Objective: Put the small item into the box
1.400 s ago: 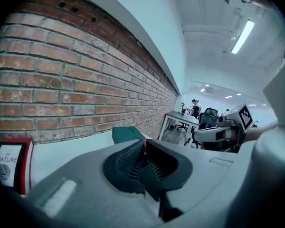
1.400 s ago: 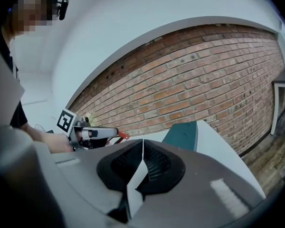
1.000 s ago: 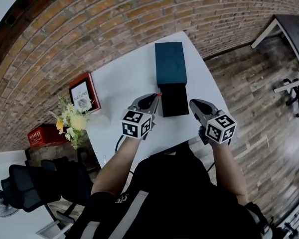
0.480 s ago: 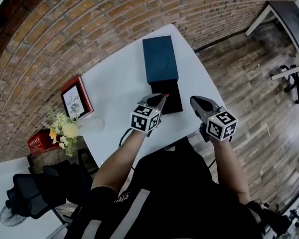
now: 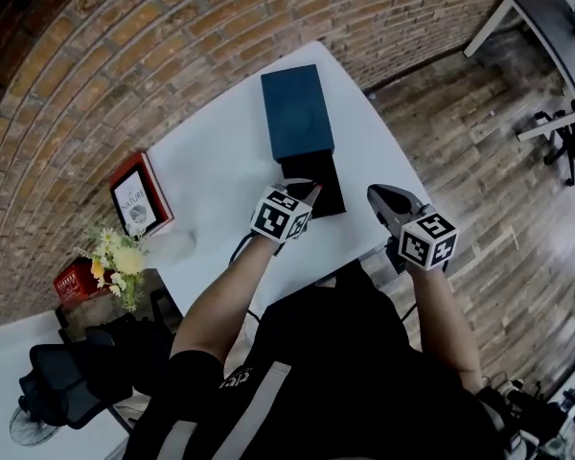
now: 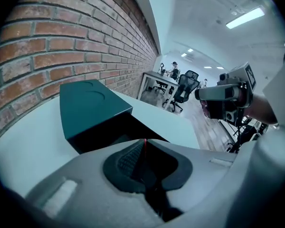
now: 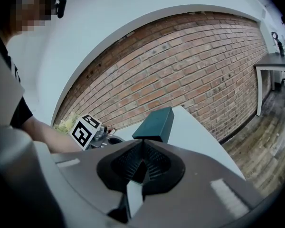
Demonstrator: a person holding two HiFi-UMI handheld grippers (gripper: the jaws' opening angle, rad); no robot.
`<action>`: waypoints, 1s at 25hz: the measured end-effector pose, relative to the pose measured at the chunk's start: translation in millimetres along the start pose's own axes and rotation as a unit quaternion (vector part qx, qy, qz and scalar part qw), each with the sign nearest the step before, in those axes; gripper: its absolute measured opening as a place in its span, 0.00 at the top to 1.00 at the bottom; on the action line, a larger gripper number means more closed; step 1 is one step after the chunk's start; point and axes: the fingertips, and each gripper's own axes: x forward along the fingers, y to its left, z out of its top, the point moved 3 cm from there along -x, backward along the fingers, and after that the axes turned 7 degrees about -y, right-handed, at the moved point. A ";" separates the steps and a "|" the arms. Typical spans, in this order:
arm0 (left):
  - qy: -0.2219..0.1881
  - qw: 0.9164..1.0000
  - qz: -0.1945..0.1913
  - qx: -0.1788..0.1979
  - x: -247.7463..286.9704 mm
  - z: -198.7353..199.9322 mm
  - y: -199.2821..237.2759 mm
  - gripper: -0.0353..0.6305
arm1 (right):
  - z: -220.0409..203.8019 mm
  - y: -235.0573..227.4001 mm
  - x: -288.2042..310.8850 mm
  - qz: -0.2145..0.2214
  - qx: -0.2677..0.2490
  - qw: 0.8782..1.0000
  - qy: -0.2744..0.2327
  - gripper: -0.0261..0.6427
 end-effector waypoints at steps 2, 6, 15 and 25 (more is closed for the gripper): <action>0.013 1.000 -0.011 0.001 4.1 -1.9 0.7 0.92 | 0.3 -0.6 0.8 0.000 0.000 1.000 0.002 0.95; 0.034 0.999 -0.019 0.006 10.7 -2.7 4.4 0.92 | 1.5 0.2 5.1 0.004 -0.002 1.000 0.008 0.95; 0.098 0.994 -0.034 0.043 22.5 -6.6 7.3 0.92 | 7.0 1.4 10.6 0.008 -0.007 1.000 0.014 0.95; 0.130 0.987 -0.026 0.088 30.5 -5.7 16.3 0.87 | 5.0 0.6 14.1 0.009 -0.001 1.000 0.018 0.95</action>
